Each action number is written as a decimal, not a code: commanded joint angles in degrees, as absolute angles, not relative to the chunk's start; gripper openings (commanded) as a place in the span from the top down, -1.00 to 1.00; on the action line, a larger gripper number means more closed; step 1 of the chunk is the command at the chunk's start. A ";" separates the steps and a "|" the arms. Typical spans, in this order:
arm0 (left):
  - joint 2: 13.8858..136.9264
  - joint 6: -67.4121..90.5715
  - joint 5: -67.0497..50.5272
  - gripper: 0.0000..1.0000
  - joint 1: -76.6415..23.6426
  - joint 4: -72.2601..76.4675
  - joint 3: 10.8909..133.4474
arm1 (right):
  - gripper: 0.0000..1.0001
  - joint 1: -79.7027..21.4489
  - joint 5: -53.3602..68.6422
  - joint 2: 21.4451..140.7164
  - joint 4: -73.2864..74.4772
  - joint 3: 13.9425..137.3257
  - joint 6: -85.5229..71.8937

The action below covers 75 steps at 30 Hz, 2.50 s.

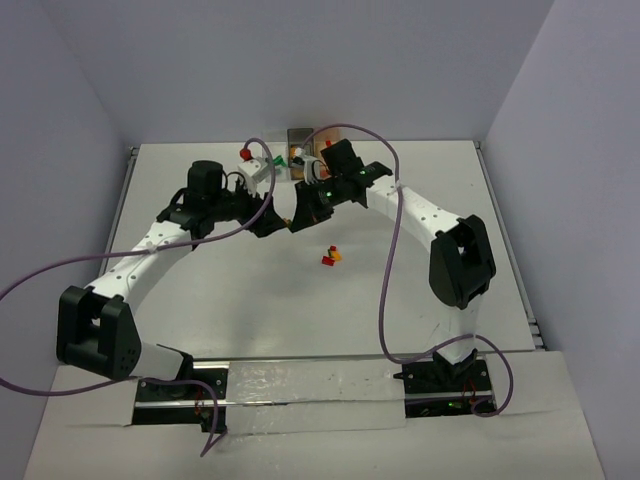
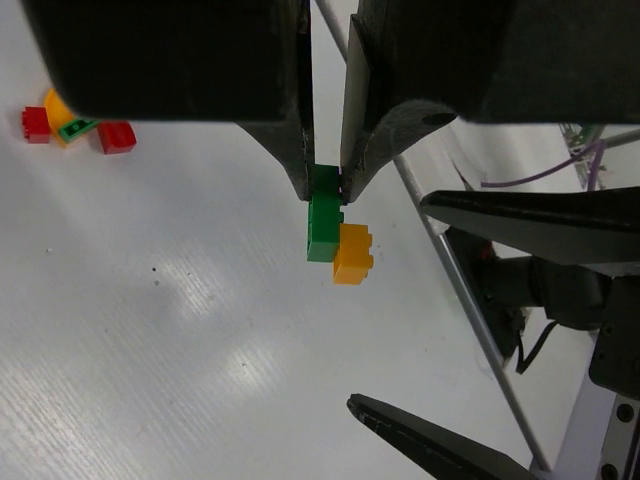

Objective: Sort the legos into containers by color

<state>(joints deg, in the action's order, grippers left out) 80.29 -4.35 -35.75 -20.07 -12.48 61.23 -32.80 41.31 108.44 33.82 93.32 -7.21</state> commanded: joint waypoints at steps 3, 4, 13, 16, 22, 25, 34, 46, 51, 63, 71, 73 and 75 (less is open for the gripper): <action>80.93 -9.23 -36.69 -0.47 -20.79 -13.92 64.72 | 1.00 -31.98 46.66 108.97 32.73 93.20 -8.74; 81.09 -9.55 -36.58 -0.45 -21.01 -14.00 64.77 | 1.00 -31.88 47.17 109.10 32.78 93.25 -8.76; 82.01 -10.82 -35.27 -0.35 -22.31 -13.92 64.75 | 1.00 -31.75 49.82 109.72 32.52 93.58 -9.32; 82.22 -11.34 -35.02 -0.31 -22.76 -14.11 64.73 | 1.00 -31.77 50.19 109.77 32.52 93.47 -9.45; 82.35 -11.87 -34.01 -0.03 -23.09 -14.36 64.45 | 1.00 -31.58 50.36 109.60 32.34 93.19 -9.61; 82.49 -12.14 -33.52 0.12 -23.07 -14.77 64.46 | 1.00 -31.27 49.94 109.74 32.16 93.03 -10.08; 83.17 -12.01 -31.61 0.78 -23.37 -15.25 64.85 | 1.00 -29.34 50.13 110.34 30.47 92.38 -13.40; 86.27 -12.30 -25.61 1.00 -22.96 -16.00 71.84 | 1.00 -25.11 47.08 110.39 29.27 88.81 -15.20; 89.68 -11.04 -24.29 1.00 -21.04 -15.01 77.50 | 1.00 -21.39 42.95 109.46 29.18 86.45 -15.28; 111.92 -2.25 -21.12 1.00 -20.57 -4.51 99.85 | 1.00 -17.88 36.07 106.85 28.96 84.46 -14.66; 128.42 0.52 -20.32 0.98 -19.95 1.14 115.73 | 1.00 -17.84 31.95 102.75 30.09 84.92 -11.28; 132.38 1.84 -20.00 0.97 -19.95 1.38 118.29 | 1.00 -17.82 32.91 102.20 30.02 85.14 -10.74; 134.23 2.08 -19.63 0.94 -19.95 2.59 119.37 | 1.00 -17.75 33.28 101.40 29.42 84.92 -10.81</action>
<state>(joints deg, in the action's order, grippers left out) 131.03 -0.36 -20.56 -20.14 -2.12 115.00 -17.63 33.54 105.25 29.78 84.20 -12.56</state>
